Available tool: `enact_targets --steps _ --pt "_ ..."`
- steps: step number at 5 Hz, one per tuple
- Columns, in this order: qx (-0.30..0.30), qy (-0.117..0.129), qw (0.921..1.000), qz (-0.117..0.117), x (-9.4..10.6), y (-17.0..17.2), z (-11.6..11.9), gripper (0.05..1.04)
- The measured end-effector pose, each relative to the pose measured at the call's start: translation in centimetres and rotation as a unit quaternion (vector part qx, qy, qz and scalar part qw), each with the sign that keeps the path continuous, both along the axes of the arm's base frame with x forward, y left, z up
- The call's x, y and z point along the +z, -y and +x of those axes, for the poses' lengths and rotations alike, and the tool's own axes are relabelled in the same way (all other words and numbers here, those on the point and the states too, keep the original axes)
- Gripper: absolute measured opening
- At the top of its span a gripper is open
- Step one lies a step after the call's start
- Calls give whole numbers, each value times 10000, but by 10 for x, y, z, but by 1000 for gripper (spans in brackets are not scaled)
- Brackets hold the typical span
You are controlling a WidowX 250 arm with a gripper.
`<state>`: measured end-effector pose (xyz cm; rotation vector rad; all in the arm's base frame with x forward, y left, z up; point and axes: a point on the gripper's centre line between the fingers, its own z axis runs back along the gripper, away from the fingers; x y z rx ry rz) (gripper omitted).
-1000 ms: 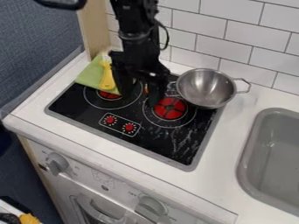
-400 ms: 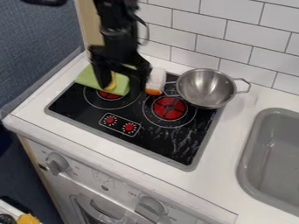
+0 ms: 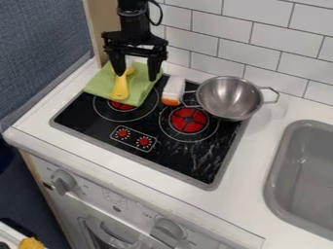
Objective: Put the yellow brush to the bottom right burner
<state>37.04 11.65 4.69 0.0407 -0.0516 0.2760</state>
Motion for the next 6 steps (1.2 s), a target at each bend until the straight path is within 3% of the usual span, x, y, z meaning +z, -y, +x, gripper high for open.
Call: enact_targets --steps 1,3,5,6 --pt "421 -6 9991 -87 -1 -11 10 1001" --pt "798 8 9968 -31 2 -35 9 1001" --pt "938 -214 9953 131 -12 -44 3 1001" --pt "1016 -362 9940 185 -27 -45 1 945"
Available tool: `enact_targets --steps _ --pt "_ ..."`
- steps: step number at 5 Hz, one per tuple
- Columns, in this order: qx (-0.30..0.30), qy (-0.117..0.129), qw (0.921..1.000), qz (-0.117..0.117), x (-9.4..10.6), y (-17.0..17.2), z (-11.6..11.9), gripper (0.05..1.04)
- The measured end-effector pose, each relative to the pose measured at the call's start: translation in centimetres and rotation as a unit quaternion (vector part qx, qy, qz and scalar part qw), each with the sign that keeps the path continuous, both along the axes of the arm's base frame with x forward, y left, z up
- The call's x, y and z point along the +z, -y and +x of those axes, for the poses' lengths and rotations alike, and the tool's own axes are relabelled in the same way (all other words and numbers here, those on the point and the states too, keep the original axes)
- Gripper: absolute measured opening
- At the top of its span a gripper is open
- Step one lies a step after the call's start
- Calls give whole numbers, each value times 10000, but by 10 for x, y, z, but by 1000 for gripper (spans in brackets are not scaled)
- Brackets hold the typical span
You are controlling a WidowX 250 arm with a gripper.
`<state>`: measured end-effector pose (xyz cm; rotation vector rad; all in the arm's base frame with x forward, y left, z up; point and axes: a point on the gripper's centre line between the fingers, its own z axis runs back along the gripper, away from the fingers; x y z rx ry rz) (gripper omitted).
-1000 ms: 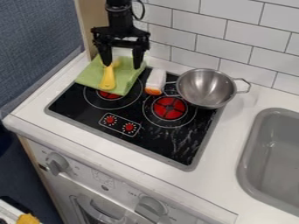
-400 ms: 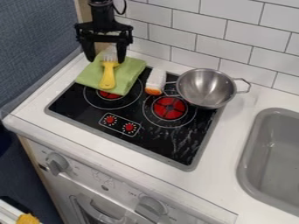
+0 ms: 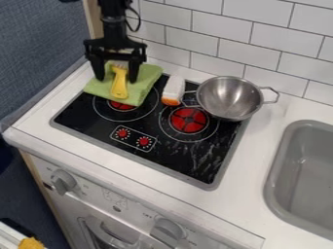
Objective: Put the yellow brush to the bottom right burner
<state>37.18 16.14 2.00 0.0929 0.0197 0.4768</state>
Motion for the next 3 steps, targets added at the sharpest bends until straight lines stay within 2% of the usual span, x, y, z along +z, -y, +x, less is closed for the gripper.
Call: enact_targets --steps 1,2,3 --pt "-46 45 10000 -73 -1 2 2 722" --pt "-55 75 9999 -114 -1 4 2 450" --pt "-151 133 9996 -202 4 9 -2 339"
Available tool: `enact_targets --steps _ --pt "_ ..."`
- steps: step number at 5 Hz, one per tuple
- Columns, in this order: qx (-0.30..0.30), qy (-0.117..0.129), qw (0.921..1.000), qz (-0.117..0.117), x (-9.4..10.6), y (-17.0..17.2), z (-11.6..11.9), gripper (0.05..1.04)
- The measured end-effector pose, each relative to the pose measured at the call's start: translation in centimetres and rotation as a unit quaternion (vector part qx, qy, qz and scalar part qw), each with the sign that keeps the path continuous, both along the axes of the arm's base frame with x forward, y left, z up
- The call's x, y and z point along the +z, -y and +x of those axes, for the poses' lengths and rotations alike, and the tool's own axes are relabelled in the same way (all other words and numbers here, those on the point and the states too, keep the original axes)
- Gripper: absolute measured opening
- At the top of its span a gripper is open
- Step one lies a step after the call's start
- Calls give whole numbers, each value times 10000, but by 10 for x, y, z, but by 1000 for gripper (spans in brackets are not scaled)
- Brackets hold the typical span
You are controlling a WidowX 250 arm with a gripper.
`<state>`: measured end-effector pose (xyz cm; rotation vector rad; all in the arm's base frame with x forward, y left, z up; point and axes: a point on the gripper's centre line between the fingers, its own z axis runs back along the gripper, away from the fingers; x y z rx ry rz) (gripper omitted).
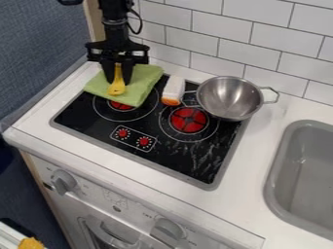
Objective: Put the yellow brush to the bottom right burner
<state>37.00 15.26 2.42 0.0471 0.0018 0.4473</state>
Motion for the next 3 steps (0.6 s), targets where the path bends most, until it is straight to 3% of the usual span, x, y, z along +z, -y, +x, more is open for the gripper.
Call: enact_targets --steps 1,2,3 --pt "-167 449 9988 -52 35 10 -5 338" --pt "-537 746 9958 -25 60 30 -33 338" --pt "-1203 592 9910 -71 50 61 -67 338"
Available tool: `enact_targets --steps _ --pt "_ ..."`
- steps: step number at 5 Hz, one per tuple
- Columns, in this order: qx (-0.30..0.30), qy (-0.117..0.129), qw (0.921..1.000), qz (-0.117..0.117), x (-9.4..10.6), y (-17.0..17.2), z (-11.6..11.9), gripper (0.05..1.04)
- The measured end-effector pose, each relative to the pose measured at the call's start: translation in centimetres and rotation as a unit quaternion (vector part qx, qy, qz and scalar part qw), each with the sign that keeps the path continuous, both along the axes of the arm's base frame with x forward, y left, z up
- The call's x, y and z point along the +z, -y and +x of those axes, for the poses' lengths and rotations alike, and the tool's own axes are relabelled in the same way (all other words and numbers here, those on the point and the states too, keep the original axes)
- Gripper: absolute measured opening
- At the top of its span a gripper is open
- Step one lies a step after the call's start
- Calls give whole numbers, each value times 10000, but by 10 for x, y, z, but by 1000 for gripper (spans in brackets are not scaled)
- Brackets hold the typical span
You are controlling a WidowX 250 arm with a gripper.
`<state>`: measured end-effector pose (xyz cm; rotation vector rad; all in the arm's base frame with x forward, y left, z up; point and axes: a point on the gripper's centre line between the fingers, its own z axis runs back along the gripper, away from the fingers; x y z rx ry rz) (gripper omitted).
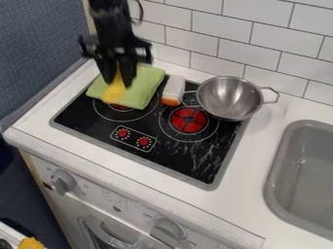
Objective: Put the yellow brush to the bottom right burner
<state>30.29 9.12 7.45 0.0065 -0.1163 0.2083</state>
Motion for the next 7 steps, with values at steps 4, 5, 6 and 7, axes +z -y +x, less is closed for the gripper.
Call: enact_targets --steps 4,5,6,7 --pt "-987 -249 9948 42 -24 87 -33 408" --pt "-1008 -247 9946 102 -23 86 -31 715" --pt "-1112 -312 9933 52 -22 87 -33 974" --pt "-1143 -156 9933 -15 -8 85 -32 1003"
